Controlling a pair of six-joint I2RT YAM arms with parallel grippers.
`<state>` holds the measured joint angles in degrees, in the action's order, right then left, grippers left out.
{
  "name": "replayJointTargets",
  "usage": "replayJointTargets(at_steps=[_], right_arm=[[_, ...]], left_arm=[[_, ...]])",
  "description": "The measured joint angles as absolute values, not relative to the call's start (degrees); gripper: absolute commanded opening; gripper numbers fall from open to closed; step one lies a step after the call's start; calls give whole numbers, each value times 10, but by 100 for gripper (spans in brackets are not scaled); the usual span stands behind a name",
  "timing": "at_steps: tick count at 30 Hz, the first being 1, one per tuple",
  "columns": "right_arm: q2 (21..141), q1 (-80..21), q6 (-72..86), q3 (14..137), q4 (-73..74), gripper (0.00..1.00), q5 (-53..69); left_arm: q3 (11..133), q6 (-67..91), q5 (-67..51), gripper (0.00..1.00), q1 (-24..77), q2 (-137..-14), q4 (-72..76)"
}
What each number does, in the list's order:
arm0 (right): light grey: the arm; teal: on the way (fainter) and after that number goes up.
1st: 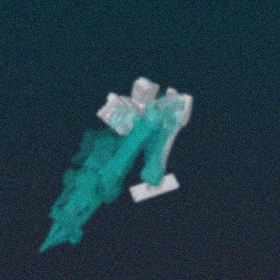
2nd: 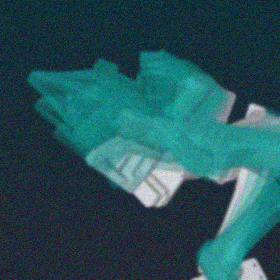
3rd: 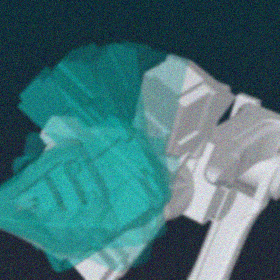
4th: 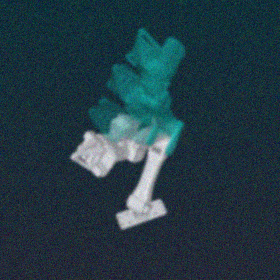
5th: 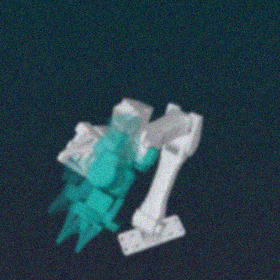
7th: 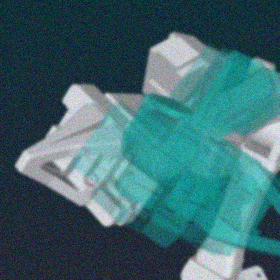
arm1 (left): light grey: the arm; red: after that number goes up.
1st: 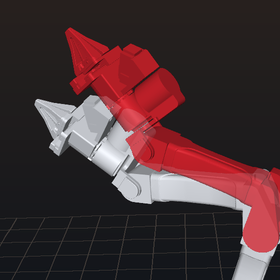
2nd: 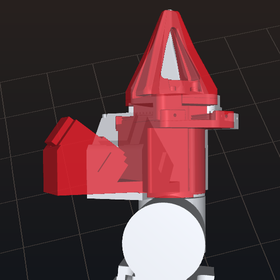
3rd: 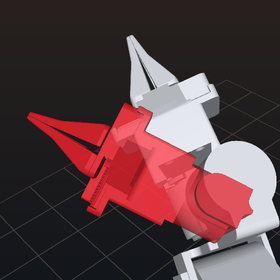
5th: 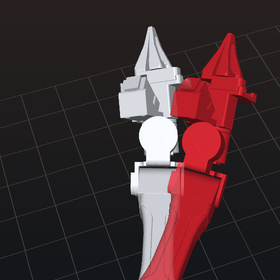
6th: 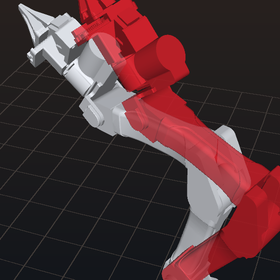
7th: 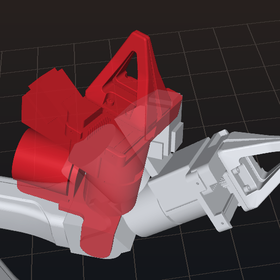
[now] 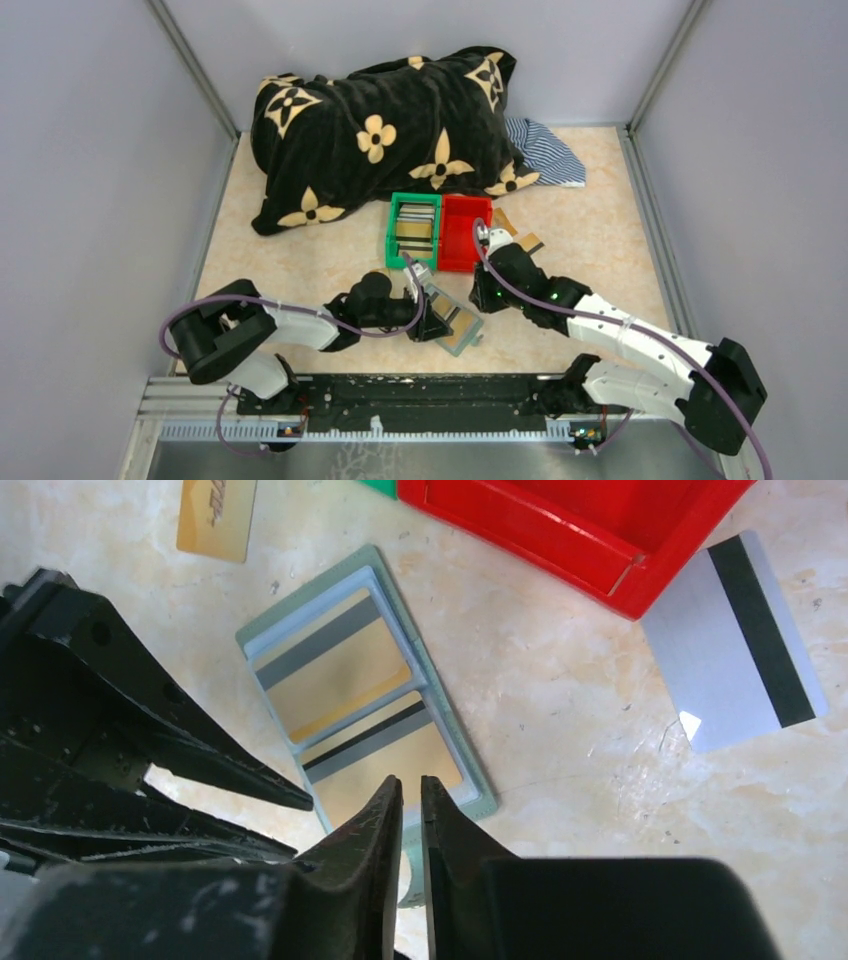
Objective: Take the credit cards out of the card holder
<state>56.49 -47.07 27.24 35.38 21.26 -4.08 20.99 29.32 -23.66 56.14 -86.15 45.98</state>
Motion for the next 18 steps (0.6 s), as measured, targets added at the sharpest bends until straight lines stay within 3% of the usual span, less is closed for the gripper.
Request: replayJointTargets(at_steps=[3, 10, 15, 18], right_arm=[[573, -473, 272, 354, 217, 1, -30], [628, -522, 288, 354, 197, 0, -11], [676, -572, 301, 355, 163, 0, 5], [715, -610, 307, 367, 156, 0, 16]], left_arm=[[208, 293, -223, 34, 561, -857, 464], [194, 287, -119, 33, 515, -731, 403], [196, 326, -109, 34, 369, -692, 360], [199, 339, -100, 33, 337, -691, 338]])
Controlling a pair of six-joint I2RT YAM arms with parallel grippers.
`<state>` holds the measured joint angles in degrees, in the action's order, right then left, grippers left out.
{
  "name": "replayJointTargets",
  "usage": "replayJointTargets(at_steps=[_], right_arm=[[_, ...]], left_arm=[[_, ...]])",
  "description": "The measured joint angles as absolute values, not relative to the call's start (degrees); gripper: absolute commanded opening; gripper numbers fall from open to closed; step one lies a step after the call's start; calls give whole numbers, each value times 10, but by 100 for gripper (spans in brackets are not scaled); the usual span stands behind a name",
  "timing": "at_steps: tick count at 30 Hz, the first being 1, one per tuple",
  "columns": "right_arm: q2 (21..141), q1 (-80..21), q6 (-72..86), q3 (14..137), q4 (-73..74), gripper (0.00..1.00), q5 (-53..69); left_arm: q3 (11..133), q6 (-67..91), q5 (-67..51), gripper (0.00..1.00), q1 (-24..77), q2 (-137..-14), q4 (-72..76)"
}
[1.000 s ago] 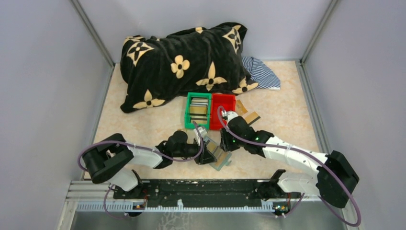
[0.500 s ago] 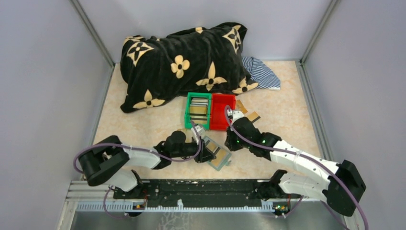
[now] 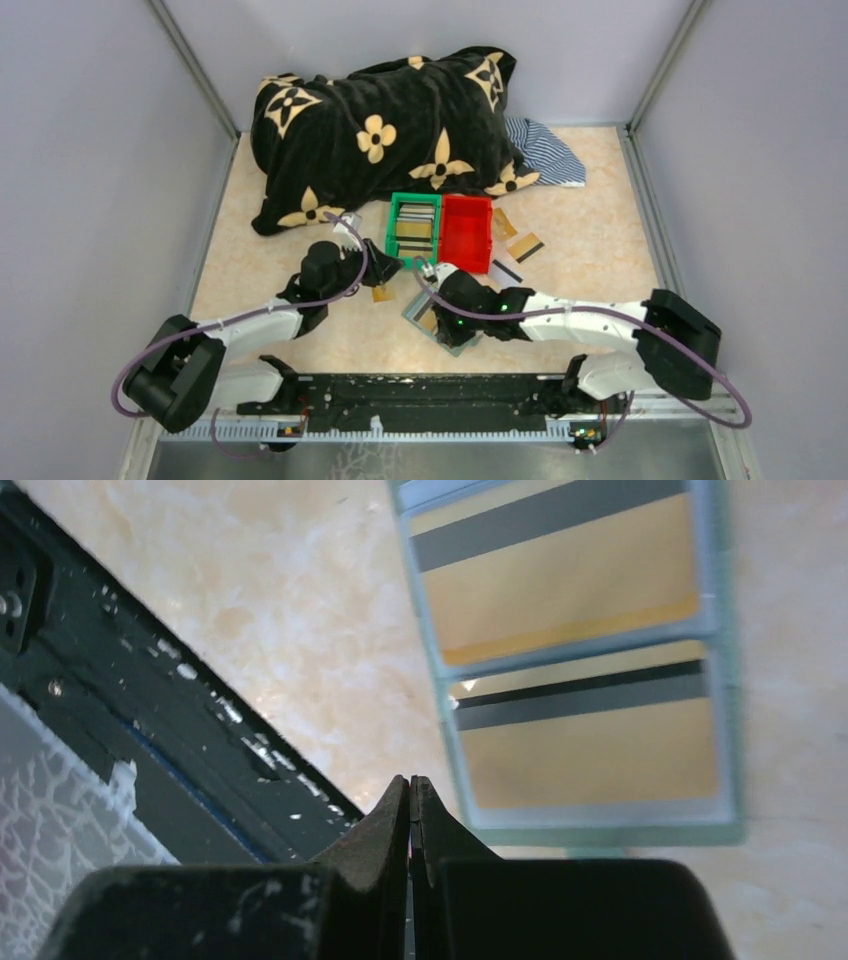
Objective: Take the credit cards out of the card holder
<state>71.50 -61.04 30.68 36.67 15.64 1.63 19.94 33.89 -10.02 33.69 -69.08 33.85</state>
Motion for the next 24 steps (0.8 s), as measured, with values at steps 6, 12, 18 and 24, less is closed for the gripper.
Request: replayJointTargets(at_steps=[6, 12, 18, 24], right_arm=[[795, -676, 314, 405, 154, 0, 36], [802, -681, 338, 385, 143, 0, 42], [797, -669, 362, 349, 141, 0, 43], [760, -626, 378, 319, 144, 0, 41]], left_arm=[[220, 361, -127, 34, 337, -725, 337], [219, 382, -157, 34, 337, -736, 356], [218, 389, -161, 34, 337, -729, 359], [218, 390, -164, 34, 337, -729, 359]])
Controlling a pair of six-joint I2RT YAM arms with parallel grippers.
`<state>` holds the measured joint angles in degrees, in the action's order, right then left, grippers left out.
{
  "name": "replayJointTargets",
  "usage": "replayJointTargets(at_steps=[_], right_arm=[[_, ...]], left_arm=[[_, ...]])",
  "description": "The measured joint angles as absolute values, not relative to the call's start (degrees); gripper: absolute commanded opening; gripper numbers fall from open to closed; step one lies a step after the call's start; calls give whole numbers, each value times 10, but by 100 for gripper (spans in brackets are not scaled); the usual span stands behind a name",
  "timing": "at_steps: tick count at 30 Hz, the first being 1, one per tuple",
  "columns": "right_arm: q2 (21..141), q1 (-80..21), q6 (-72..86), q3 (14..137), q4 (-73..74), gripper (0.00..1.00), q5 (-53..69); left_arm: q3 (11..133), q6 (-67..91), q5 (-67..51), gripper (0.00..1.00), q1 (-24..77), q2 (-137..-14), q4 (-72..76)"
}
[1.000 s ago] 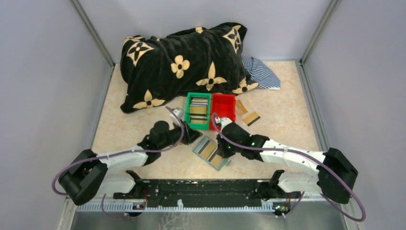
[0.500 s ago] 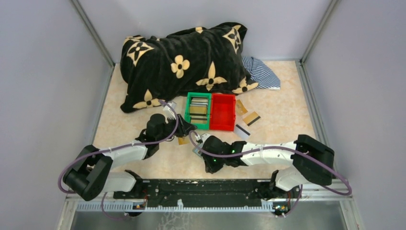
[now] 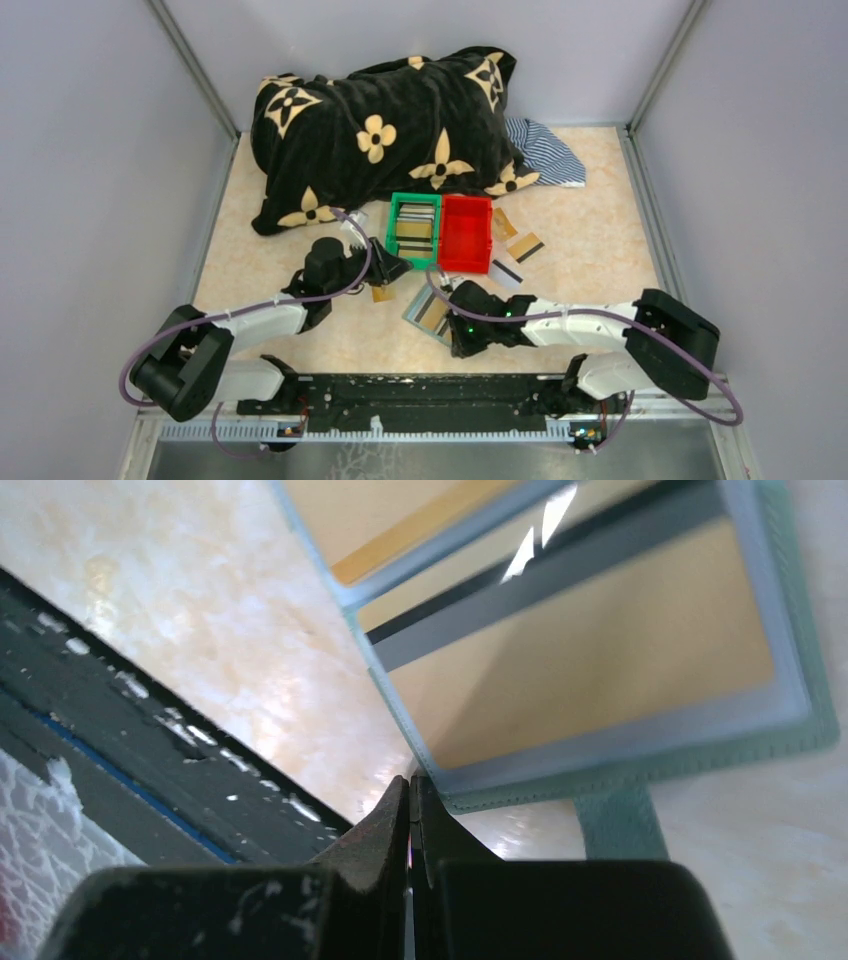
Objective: Take the credit cards out of the card holder
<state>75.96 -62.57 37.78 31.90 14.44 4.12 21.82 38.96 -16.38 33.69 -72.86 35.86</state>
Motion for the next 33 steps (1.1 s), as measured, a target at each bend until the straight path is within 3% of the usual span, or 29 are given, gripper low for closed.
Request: replayJointTargets(at_steps=[14, 20, 33], right_arm=[[665, -518, 357, 286, 213, 0, 20], [622, -469, 323, 309, 234, 0, 46], [670, -405, 281, 296, 194, 0, 71]], left_arm=[[216, 395, -222, 37, 342, -754, 388], [222, 408, -223, 41, 397, -808, 385], [231, 465, -223, 45, 463, -909, 443]])
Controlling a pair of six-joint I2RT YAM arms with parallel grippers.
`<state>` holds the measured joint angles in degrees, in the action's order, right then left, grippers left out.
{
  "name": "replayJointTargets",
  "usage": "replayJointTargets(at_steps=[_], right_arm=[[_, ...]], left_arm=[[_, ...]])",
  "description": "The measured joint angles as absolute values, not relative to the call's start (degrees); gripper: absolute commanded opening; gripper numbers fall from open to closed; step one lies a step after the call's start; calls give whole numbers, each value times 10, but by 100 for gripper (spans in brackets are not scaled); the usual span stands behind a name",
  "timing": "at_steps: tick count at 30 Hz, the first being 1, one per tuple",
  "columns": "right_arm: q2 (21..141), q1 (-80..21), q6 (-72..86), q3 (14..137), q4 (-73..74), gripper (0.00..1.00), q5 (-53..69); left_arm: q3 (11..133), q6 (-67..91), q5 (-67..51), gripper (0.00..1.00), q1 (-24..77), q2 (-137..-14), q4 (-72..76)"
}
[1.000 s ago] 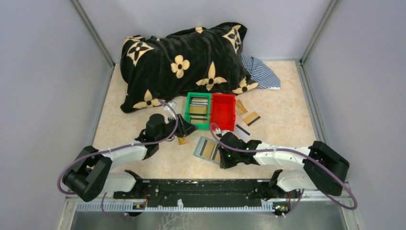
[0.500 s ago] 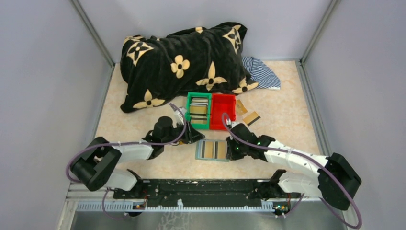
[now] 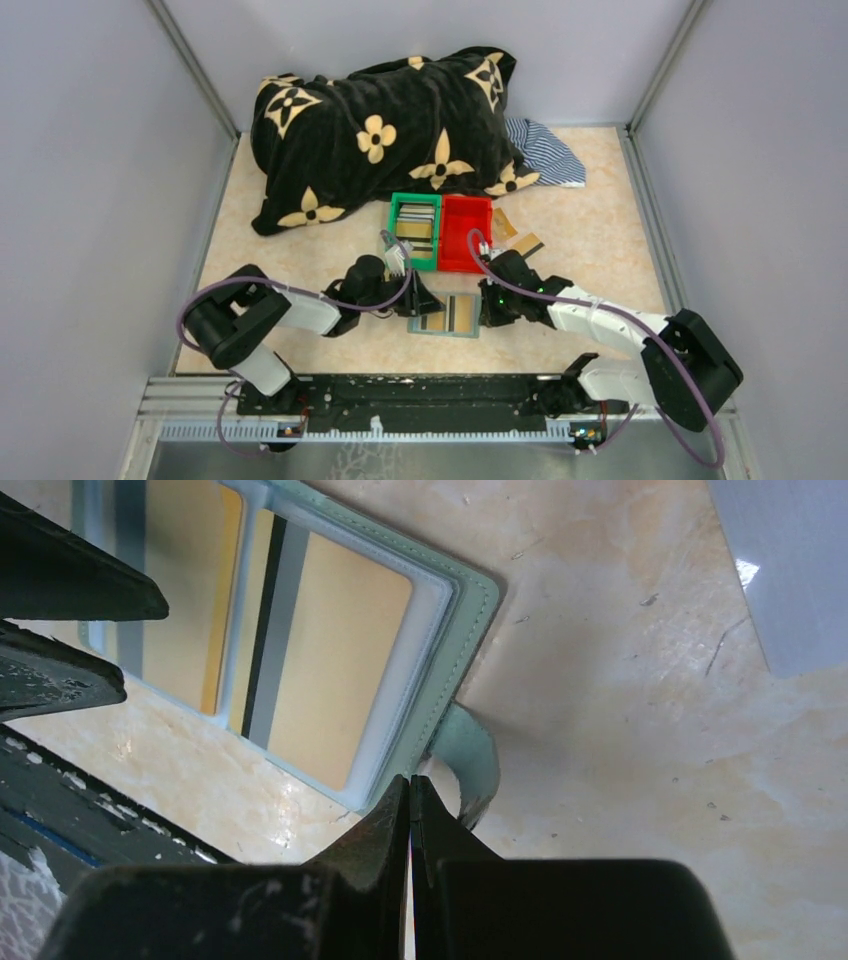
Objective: Take the credit cards out of the card holder
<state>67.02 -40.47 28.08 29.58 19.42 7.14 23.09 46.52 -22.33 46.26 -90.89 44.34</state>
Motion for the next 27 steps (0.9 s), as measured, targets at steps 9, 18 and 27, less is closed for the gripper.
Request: replayJointTargets(at_steps=[9, 18, 27], right_arm=[[688, -396, 279, 277, 168, 0, 82], [688, -387, 276, 270, 154, 0, 89], [687, -383, 274, 270, 154, 0, 91]], left_arm=[[252, 491, -231, 46, 469, -983, 478], [270, 481, -218, 45, 475, -991, 456], [284, 463, -206, 45, 478, -985, 419]])
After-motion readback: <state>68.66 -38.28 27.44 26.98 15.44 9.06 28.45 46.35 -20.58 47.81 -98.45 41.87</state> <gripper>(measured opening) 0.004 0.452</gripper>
